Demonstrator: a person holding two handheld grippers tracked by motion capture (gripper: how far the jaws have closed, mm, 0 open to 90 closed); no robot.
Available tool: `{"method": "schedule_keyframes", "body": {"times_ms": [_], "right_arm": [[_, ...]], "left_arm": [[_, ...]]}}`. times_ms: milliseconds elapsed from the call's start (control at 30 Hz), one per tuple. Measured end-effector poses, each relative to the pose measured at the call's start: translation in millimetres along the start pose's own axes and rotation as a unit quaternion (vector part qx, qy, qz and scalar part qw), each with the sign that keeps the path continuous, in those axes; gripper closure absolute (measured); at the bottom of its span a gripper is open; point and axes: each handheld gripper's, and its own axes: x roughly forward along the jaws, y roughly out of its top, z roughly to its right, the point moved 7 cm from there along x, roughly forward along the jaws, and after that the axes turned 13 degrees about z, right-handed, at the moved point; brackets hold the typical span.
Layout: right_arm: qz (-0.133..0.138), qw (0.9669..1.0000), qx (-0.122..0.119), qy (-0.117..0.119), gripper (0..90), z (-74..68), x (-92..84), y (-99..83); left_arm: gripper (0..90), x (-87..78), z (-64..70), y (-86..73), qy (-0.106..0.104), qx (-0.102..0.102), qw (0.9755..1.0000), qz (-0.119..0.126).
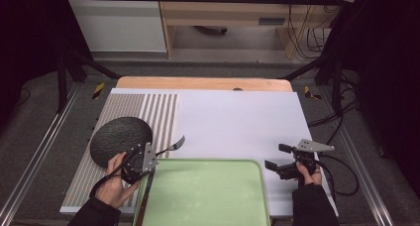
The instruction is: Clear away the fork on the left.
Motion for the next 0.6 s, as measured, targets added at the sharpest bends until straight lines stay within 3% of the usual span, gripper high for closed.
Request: {"method": "schedule_keyframes", "body": {"times_ms": [600], "right_arm": [[-0.001,1.0000,-0.002,0.001,0.3,-0.3,0.5,-0.6]], "left_arm": [[76.6,-14.6,22.9,10.7,-0.010,-0.032,0.9994,0.010]]}}
